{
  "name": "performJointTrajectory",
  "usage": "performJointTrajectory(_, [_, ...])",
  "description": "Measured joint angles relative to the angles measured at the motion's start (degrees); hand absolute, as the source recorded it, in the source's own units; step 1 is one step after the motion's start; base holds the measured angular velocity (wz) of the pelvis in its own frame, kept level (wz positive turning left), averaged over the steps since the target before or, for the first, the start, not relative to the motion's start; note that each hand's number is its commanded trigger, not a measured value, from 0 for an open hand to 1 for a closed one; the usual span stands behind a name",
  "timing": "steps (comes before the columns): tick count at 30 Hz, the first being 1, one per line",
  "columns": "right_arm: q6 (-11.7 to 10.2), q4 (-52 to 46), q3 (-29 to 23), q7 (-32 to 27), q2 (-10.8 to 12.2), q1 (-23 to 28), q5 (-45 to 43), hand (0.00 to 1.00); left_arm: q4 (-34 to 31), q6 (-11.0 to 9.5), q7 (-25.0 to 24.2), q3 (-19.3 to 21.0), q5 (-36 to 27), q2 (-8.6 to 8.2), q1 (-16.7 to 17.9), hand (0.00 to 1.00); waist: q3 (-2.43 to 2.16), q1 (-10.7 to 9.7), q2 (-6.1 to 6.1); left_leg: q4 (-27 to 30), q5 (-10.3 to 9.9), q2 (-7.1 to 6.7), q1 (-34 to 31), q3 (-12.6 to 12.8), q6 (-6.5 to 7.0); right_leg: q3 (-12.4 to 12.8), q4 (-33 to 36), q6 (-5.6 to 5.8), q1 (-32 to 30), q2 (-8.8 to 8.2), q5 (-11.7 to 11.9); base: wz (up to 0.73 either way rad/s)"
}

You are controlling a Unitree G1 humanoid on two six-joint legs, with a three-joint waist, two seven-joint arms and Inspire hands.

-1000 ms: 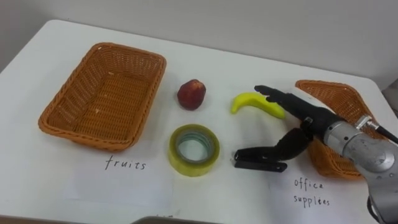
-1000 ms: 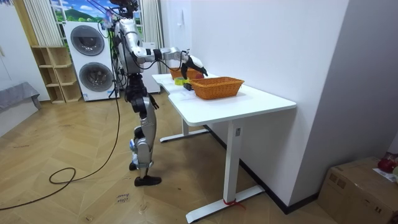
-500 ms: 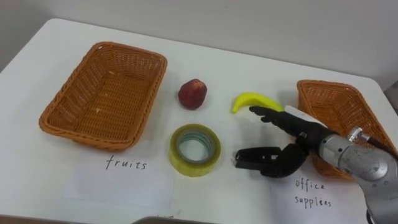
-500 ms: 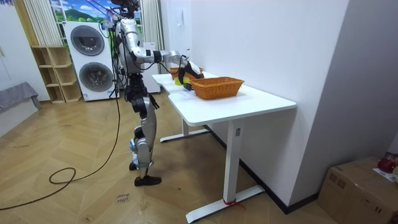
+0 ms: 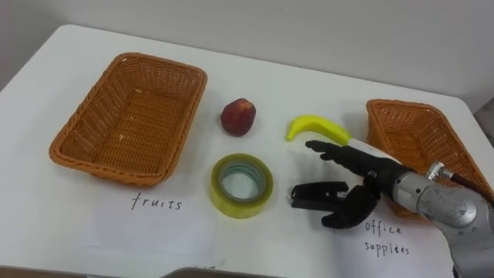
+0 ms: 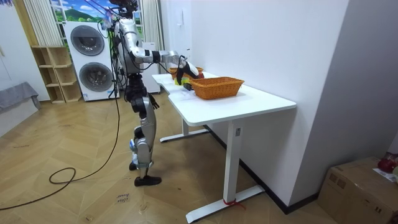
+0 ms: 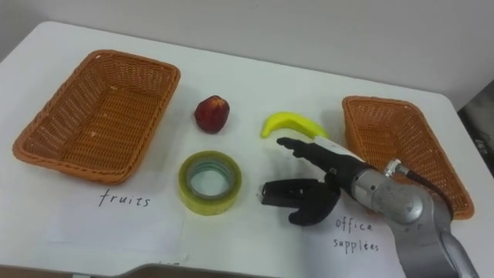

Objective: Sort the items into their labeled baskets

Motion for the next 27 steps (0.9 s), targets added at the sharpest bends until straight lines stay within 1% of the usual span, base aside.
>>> performJointTrajectory(4, [0.2, 0.0, 0.0, 0.0, 1.9, 0.3, -2.4, 0.00, 0.1, 0.0, 0.0, -0.3, 0.0, 0.00, 0.1, 0.00, -0.04, -0.1, 0.39, -0.1, 0.0, 0.01, -0.1, 0.0, 0.00, 0.0, 0.0, 0.00, -0.2, 0.03, 0.0, 0.00])
performJointTrajectory(6, [0.2, 0.0, 0.0, 0.0, 2.0, 0.5, -2.9, 0.00, 0.0, 0.0, 0.0, -0.3, 0.0, 0.00, 0.1, 0.00, -0.12, 0.0, 0.58, 0.0, 0.0, 0.00, -0.4, 0.0, 0.00, 0.0, 0.0, 0.00, -0.4, 0.02, 0.0, 0.00])
performJointTrajectory(8, [0.2, 0.0, 0.0, 0.0, 2.1, 0.5, -4.5, 0.00, 0.0, 0.1, 0.0, -0.4, 0.0, -0.01, 0.2, 0.00, 0.00, 0.5, 0.77, 0.0, 0.0, 0.00, -0.4, 0.0, 0.00, 0.2, 0.0, 0.00, -0.5, 0.04, 0.0, 0.00])
performJointTrajectory(12, [-0.1, -0.1, 0.0, -0.1, 2.3, 0.5, -6.5, 0.00, 0.0, 0.1, -0.3, -0.5, 0.0, -0.02, 0.1, 0.00, 0.01, 0.9, 0.88, 0.0, 0.0, 0.00, -0.3, 0.0, 0.00, 0.4, 0.0, 0.00, -0.5, 0.02, 0.0, 0.00])
performJointTrajectory(15, [-0.3, -0.1, 0.0, -0.4, 3.0, 0.5, -8.6, 0.00, 0.0, 0.1, -0.6, -0.8, 0.0, -0.12, -0.3, 0.00, 0.03, 0.9, 0.93, 0.0, 0.0, -0.05, -0.3, -0.1, 0.06, 0.4, 0.0, 0.01, -0.5, -0.07, 0.0, 0.00])
performJointTrajectory(18, [-0.3, -0.1, 0.0, -0.6, 3.2, 0.5, -9.4, 0.00, 0.1, 0.1, -0.8, -1.2, 0.0, -0.25, -0.6, 0.00, 0.28, 1.0, 1.27, 0.0, 0.1, -0.12, -0.2, -0.2, 0.16, 0.5, 0.0, 0.08, -0.4, -0.11, 0.1, 0.00])
performJointTrajectory(20, [-0.3, -0.1, 0.0, -0.6, 3.3, 0.5, -9.7, 0.00, 0.1, 0.1, -0.8, -1.2, 0.0, -0.25, -0.7, 0.00, 0.33, 1.0, 1.35, 0.0, 0.1, -0.13, -0.1, -0.2, 0.17, 0.5, 0.0, 0.08, -0.3, -0.10, 0.2, 0.00])
performJointTrajectory(27, [-0.4, 0.0, 0.0, -0.7, 3.9, 0.5, -11.5, 0.00, 0.1, 0.0, -0.8, -1.2, 0.1, -0.43, -1.0, 0.00, 0.30, 1.0, 1.30, 0.0, 0.1, -0.14, -0.1, -0.3, 0.17, 0.4, 0.0, 0.09, -0.2, -0.09, 0.2, 0.00])
